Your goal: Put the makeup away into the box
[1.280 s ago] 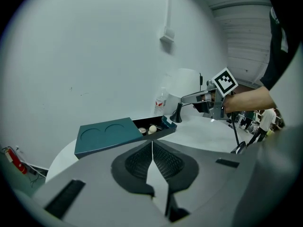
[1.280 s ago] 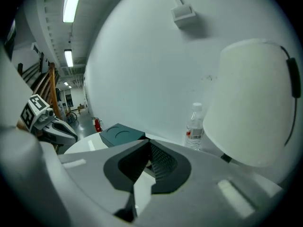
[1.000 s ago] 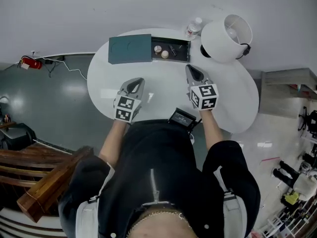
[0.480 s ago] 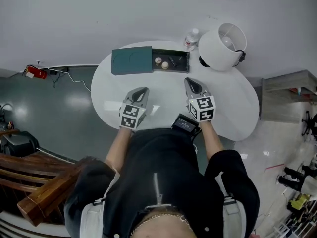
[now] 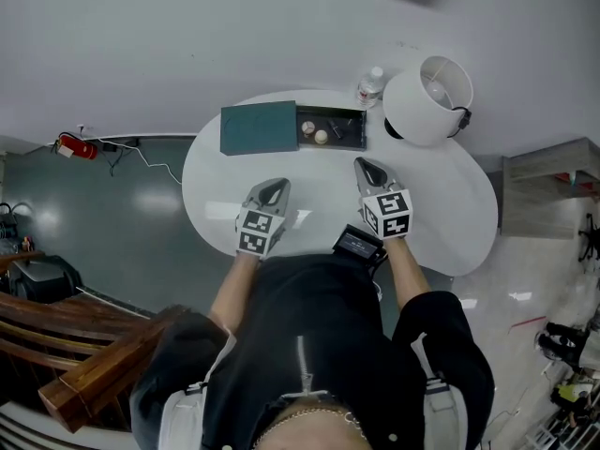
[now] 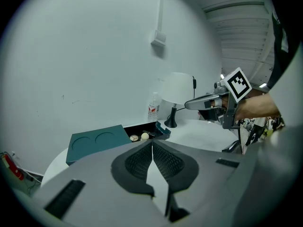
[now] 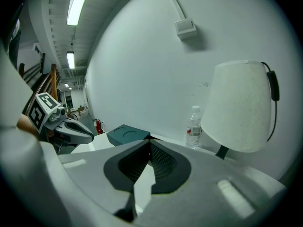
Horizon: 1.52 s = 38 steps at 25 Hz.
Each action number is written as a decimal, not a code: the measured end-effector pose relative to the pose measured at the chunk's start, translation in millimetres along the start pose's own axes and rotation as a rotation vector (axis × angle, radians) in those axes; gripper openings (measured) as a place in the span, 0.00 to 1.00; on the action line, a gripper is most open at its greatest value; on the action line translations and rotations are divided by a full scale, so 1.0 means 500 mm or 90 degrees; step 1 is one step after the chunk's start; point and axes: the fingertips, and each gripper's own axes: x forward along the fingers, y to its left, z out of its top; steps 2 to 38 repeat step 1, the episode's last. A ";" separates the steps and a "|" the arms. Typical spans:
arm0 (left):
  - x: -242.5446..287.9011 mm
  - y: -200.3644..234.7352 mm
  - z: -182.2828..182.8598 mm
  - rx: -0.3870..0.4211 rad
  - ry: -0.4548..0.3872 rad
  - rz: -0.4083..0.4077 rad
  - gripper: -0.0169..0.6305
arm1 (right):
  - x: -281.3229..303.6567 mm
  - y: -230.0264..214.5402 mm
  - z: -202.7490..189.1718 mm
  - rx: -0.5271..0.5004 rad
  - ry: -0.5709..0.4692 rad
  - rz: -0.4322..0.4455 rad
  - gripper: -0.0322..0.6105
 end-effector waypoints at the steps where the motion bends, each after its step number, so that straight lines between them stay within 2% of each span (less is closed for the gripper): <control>1: 0.000 0.002 -0.001 0.001 0.002 0.000 0.05 | 0.003 0.002 0.000 0.000 0.000 0.001 0.06; 38: 0.000 0.002 -0.001 0.001 0.002 0.000 0.05 | 0.003 0.002 0.000 0.000 0.000 0.001 0.06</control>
